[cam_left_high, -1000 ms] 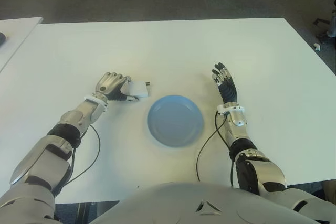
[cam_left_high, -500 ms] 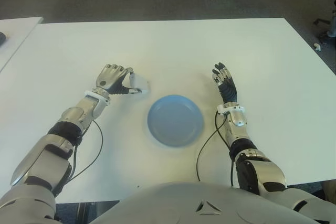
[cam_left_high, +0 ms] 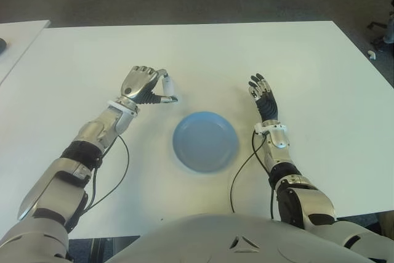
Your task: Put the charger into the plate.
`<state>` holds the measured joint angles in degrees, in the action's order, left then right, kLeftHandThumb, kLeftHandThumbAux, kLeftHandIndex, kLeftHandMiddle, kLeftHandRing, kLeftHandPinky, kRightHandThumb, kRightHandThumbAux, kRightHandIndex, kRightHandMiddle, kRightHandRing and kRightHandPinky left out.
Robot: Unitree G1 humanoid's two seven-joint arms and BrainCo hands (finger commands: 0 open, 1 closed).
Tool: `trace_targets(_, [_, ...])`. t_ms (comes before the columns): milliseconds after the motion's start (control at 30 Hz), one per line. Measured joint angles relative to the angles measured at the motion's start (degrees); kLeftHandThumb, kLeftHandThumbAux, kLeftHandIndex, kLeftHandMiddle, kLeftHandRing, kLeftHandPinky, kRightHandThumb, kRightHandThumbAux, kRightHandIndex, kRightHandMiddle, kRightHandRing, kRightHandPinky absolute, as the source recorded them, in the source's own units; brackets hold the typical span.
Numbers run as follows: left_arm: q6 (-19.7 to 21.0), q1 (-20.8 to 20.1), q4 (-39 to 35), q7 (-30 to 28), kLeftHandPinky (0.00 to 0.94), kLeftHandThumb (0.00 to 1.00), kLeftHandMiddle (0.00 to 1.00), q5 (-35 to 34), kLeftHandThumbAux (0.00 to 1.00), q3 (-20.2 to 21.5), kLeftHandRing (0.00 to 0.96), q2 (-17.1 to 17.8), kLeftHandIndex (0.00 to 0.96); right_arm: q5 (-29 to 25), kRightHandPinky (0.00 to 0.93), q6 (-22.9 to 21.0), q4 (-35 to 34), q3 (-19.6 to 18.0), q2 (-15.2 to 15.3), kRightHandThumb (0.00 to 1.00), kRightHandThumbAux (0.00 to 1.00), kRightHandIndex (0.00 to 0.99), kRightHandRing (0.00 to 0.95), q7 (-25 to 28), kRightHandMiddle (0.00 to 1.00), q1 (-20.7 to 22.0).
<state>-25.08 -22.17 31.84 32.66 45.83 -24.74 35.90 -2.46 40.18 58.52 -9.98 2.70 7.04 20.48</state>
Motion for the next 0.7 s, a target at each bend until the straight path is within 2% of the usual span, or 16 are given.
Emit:
trace_targets(267, [-1.43,1.61,-4.75,-1.70,0.858,0.744,0.847,-0.73,0.694,1.12,0.845,-0.63,0.443,-0.01,0.068,0.00,0.00,0.00,-0.01,0.000,0.522,0.038,0.097,-0.02,0.123,0.00])
trace_targets(700, [-6.70,3.53,-8.77,-3.34,0.862,0.745,0.851,-0.92,0.695,1.35,0.851,-0.74,0.443,-0.09,0.081,0.00,0.02,-0.14,-0.02,0.012,0.527,0.041,0.103,0.43,0.130,0.00])
